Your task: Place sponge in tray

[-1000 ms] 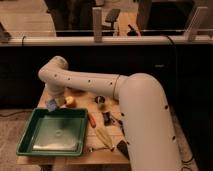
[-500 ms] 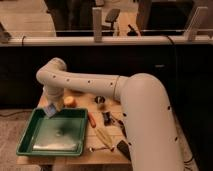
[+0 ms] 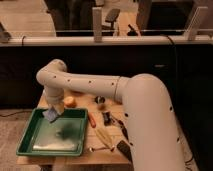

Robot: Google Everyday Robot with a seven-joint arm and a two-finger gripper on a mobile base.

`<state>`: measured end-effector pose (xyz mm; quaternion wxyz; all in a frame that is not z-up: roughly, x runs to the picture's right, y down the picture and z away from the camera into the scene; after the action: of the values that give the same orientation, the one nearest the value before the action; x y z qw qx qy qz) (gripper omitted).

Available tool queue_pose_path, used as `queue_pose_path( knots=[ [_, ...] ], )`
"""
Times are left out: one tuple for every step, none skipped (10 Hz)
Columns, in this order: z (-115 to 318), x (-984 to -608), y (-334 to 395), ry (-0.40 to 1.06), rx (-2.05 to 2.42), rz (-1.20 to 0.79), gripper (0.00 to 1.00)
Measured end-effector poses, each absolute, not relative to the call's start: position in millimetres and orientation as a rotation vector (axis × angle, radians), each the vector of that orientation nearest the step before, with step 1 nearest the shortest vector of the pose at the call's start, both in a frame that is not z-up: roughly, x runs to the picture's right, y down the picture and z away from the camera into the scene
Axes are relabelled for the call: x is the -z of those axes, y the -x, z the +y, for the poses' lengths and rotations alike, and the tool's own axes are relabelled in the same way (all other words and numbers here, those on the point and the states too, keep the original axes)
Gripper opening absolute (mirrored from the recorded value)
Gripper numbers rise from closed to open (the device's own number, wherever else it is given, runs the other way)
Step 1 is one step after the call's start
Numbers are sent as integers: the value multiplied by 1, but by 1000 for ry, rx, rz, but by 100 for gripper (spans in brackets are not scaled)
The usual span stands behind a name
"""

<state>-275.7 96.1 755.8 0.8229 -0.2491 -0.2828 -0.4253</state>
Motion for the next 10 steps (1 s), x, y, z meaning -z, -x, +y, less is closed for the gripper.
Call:
queue_pose_path(
  knots=[
    [99, -754, 275, 548, 925, -622, 0],
    [102, -753, 275, 559, 940, -638, 0],
    [104, -753, 274, 569, 944, -641, 0],
    [106, -753, 272, 579, 948, -646, 0],
    [108, -754, 270, 591, 952, -649, 0],
    [111, -755, 270, 602, 958, -653, 0],
    [114, -755, 270, 610, 965, -657, 0],
    [118, -756, 271, 625, 974, -662, 0],
    [123, -759, 269, 640, 982, -664, 0],
    [127, -760, 268, 651, 985, -668, 0]
  ],
)
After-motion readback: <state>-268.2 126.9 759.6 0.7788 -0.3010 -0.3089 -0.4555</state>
